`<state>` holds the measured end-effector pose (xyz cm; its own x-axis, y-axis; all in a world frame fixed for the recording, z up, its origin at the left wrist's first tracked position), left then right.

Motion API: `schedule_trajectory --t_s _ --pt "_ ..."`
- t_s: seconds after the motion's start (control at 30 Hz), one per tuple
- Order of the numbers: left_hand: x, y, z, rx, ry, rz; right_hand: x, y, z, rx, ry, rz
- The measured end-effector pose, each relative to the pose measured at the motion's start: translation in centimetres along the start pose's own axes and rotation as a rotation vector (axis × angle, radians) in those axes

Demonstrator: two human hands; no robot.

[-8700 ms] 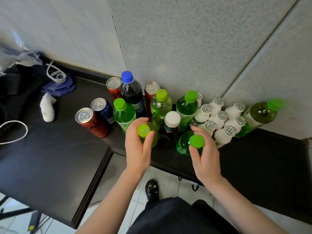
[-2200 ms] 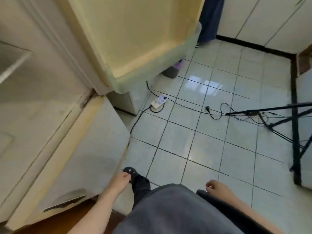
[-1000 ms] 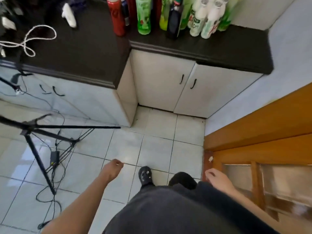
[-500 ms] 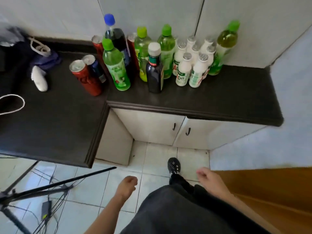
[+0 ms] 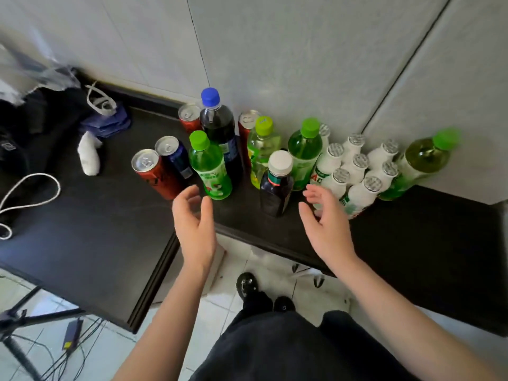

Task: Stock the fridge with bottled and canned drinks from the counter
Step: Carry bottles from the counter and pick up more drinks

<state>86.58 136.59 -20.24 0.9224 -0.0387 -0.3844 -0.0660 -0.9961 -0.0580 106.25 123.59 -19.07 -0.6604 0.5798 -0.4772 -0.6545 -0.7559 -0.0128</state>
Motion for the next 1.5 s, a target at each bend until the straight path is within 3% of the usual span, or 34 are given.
schedule_trajectory --t_s 0.1,0.23,0.5,0.7,1.0,1.3,1.5 --pt "0.2 -3.1 -0.9 0.008 0.055 -0.042 1.3 -1.6 1.6 -0.083 0.078 -0.033" --pt "1.7 -6.4 -1.3 0.037 0.053 0.026 2.7 -3.3 2.5 -0.134 0.142 -0.055" --pt "3.5 -8.9 -0.1 0.130 0.073 0.142 4.4 -4.1 1.8 -0.175 0.143 -0.089" --pt "3.4 -8.8 0.5 0.171 0.048 0.126 4.9 -4.7 1.7 -0.184 0.167 -0.132" --pt "1.2 -5.0 -0.6 -0.005 0.137 0.006 3.8 -4.0 1.6 -0.181 0.035 -0.102" --pt "-2.9 3.0 0.1 -0.205 0.204 -0.064 2.3 0.0 2.5 -0.230 -0.203 0.154" --pt "-6.4 12.3 3.2 -0.367 0.190 -0.241 5.0 4.0 0.8 -0.213 -0.246 0.441"
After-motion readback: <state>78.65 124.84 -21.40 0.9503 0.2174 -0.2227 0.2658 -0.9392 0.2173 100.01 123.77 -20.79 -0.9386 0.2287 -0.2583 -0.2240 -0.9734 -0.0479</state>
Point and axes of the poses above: each hand's wrist, its own y-axis away from the middle knuckle, its own x-axis out of the palm, z = x × y, the point moved 3 cm from there along -y, towards the middle knuckle, and after that the axes turned 4 degrees about -y, right-handed, at the moved point
